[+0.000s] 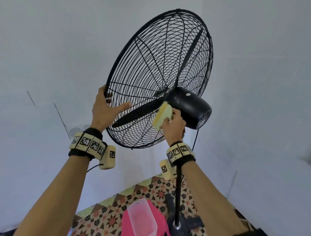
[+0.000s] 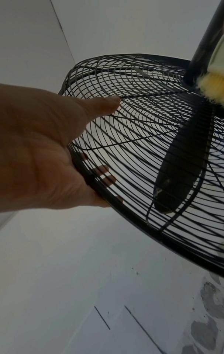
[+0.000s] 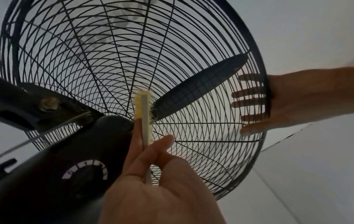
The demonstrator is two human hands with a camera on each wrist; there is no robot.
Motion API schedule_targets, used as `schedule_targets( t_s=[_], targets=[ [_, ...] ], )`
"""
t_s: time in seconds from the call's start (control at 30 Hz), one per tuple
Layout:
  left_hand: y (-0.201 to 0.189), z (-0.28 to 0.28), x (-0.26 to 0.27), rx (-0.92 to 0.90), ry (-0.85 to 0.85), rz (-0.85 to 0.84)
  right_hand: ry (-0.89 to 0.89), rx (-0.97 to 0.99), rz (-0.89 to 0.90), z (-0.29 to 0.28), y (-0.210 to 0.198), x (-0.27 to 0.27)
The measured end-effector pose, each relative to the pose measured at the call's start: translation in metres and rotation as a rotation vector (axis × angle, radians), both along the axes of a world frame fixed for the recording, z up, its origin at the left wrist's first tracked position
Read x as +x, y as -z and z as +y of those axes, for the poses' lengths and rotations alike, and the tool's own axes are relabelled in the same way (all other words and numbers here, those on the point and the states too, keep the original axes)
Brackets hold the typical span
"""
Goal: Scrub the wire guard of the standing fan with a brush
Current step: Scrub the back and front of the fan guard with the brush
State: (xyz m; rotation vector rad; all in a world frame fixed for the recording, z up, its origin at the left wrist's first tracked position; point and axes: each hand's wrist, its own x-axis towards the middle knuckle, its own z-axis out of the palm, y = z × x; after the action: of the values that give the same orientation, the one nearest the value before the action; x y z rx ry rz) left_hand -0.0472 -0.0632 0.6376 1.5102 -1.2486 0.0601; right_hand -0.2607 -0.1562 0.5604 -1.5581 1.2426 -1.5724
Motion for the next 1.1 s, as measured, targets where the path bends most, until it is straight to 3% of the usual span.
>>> schedule_targets(
  t_s=[0.2,0.37,0.47,0.6,0.8,1.0,1.1],
  targets=[
    [0.001,0.002,0.002,-0.003,0.002,0.011,-0.192,0.062,-0.021,0.003,-0.003,-0.006],
    [0.000,0.000,-0.002,-0.006,0.010,0.007,-0.069,0.142,-0.224,-0.003,-0.010,-0.010],
    [0.001,0.001,0.001,-0.001,0.006,0.020,-0.087,0.159,-0.227,0.001,-0.009,-0.004],
    [0.001,0.001,0.002,-0.001,0.005,0.024,-0.237,0.229,-0.203,0.008,-0.006,-0.010],
    [0.002,0.000,-0.002,-0.019,0.018,0.013,-0.084,0.229,-0.300,0.005,-0.006,-0.007],
    [0.004,0.002,0.001,-0.019,0.025,0.032,-0.284,0.264,-0.318,0.038,0.005,0.009],
    [0.002,0.001,-0.002,-0.021,0.028,0.016,-0.230,0.278,-0.370,0.038,0.006,-0.001]
  ],
)
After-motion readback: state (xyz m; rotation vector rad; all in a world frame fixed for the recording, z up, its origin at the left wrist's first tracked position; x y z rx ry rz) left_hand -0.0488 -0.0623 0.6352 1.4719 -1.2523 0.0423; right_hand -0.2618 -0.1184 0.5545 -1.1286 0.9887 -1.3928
